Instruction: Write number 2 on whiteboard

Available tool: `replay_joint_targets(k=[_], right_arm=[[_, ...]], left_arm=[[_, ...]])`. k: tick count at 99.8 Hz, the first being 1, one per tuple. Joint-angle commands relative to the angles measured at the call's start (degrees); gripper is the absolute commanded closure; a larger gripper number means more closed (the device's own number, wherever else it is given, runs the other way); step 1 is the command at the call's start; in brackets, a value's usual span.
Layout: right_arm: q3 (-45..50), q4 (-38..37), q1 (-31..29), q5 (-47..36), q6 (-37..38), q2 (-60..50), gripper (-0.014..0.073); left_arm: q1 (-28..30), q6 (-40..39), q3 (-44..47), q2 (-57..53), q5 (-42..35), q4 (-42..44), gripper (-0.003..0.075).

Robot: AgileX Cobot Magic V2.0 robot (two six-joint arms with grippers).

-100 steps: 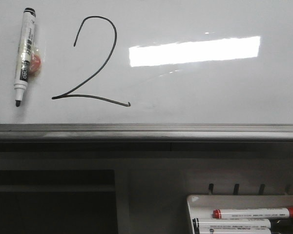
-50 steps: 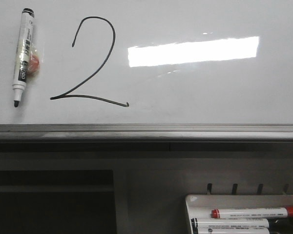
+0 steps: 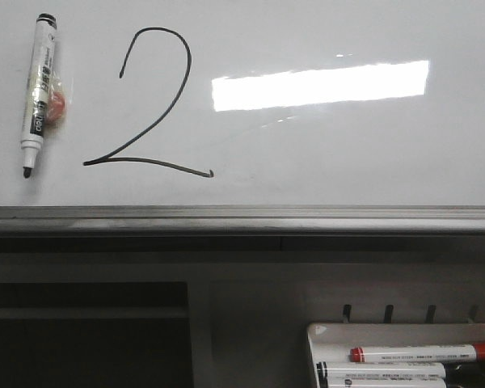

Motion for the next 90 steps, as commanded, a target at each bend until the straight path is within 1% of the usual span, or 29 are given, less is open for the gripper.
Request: replay_joint_targets(k=[1, 14, 90], right_arm=[[1.3, 0.2, -1.1, 1.6, 0.6, -1.2, 0.0664], [1.3, 0.6, -1.1, 15.0, 0.6, -1.4, 0.0665], [1.3, 0.6, -1.1, 14.5, 0.6, -1.4, 0.0665]], left_arm=[[0.1, 0.1, 0.6, -1.5, -3.4, -0.5, 0.0741], [0.1, 0.1, 0.6, -1.5, -3.4, -0.5, 0.0741], [0.1, 0.1, 0.6, -1.5, -3.4, -0.5, 0.0741]])
